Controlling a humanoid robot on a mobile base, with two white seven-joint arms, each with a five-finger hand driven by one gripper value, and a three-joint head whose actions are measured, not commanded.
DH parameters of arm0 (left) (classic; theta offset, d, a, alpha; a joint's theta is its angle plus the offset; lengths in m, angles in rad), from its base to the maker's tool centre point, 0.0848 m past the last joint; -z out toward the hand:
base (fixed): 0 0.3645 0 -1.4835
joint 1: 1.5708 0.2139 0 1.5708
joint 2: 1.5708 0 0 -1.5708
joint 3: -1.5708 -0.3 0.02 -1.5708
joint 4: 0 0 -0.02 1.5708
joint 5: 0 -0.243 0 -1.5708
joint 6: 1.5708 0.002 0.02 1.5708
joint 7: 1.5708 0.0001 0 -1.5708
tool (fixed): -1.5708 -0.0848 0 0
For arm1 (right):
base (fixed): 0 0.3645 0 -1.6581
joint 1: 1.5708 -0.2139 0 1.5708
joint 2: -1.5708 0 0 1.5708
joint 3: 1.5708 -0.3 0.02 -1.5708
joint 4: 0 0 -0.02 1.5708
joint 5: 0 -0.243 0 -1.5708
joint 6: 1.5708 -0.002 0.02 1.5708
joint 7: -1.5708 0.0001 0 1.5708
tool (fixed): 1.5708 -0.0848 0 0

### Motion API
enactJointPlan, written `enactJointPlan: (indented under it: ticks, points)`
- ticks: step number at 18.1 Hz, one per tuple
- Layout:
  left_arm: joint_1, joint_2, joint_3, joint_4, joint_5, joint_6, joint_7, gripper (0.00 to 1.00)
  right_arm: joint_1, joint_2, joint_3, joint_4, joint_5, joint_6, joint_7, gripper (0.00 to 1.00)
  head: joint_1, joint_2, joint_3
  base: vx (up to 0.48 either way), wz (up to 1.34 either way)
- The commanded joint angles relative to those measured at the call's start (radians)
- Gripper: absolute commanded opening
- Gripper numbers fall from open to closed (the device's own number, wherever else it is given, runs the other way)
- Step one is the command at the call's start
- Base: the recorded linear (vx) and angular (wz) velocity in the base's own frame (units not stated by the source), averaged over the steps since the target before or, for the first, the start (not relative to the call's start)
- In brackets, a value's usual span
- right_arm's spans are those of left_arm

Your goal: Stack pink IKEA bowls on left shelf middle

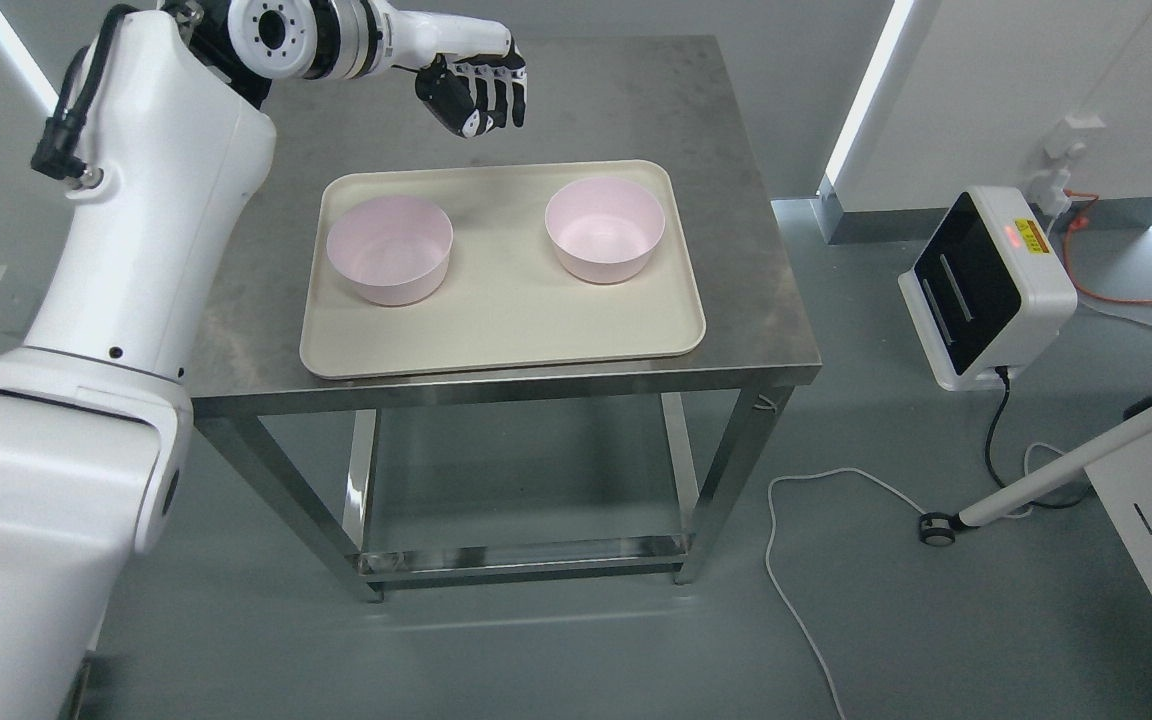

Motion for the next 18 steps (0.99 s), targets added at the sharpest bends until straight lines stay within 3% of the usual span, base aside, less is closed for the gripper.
enactJointPlan:
  ticks: [1,2,4,6,11,18]
  points:
    - [0.034,0.023,-0.047,-0.017,-0.005,-0.025,0.016,0.08,0.029,-0.017,-0.011,-0.034,0.000,0.002,0.000,1.00,0.0000,0.000,0.000,0.000,0.00]
    - [0.041,0.061,-0.053,-0.017,-0.006,-0.033,0.032,0.15,0.029,-0.017,-0.011,-0.034,0.000,0.003,0.000,1.00,0.0000,0.000,0.000,0.000,0.00]
    - [0.077,0.112,-0.098,-0.017,-0.010,-0.046,0.082,0.53,0.029,-0.017,-0.011,-0.034,0.000,0.002,0.000,1.00,0.0000,0.000,0.000,0.000,0.00]
    - [0.082,0.158,-0.122,-0.016,-0.011,-0.045,0.112,0.64,0.029,-0.017,-0.011,-0.034,0.000,0.003,0.000,1.00,0.0000,0.000,0.000,0.000,0.00]
    - [0.117,0.221,-0.125,0.015,-0.011,-0.051,0.111,0.68,0.029,-0.017,-0.012,-0.034,0.000,0.002,0.000,1.00,0.0000,0.000,0.000,0.000,0.00]
    - [0.160,0.220,-0.233,0.015,-0.019,-0.046,0.111,0.66,0.029,-0.017,-0.011,-0.034,0.000,0.003,0.000,1.00,0.0000,0.000,0.000,0.000,0.00]
